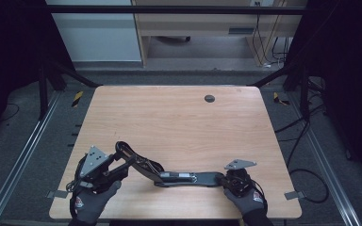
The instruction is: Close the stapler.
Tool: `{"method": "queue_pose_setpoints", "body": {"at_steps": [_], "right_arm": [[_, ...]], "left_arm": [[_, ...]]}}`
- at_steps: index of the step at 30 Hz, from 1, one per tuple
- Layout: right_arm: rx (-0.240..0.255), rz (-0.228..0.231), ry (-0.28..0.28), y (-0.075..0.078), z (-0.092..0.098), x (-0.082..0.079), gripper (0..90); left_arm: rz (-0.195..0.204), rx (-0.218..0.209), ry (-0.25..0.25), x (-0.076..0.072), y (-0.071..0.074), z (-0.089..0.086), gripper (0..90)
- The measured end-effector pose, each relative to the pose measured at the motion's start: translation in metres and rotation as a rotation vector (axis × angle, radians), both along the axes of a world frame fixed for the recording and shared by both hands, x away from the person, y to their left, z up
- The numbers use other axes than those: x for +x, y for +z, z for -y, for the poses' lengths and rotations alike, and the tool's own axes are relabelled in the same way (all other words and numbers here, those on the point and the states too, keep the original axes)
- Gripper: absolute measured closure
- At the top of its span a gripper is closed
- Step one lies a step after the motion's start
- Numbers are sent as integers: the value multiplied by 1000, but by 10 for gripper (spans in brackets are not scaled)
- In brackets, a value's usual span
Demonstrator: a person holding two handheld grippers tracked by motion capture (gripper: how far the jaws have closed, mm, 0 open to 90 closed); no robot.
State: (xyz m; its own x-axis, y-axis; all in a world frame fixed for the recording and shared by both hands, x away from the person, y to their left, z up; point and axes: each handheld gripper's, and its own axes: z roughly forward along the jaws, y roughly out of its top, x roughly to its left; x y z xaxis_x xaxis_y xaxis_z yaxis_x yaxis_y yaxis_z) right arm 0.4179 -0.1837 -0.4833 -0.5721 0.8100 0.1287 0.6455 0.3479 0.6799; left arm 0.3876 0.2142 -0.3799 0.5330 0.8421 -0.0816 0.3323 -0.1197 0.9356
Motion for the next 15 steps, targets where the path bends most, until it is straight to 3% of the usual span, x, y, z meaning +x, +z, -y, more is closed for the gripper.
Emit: {"method": "queue_pose_setpoints", "body": {"at_steps": [15], "right_arm": [[-2, -4, 1, 0, 0, 1, 900]], "left_arm": [[12, 15, -10, 0, 3, 7, 566]]}}
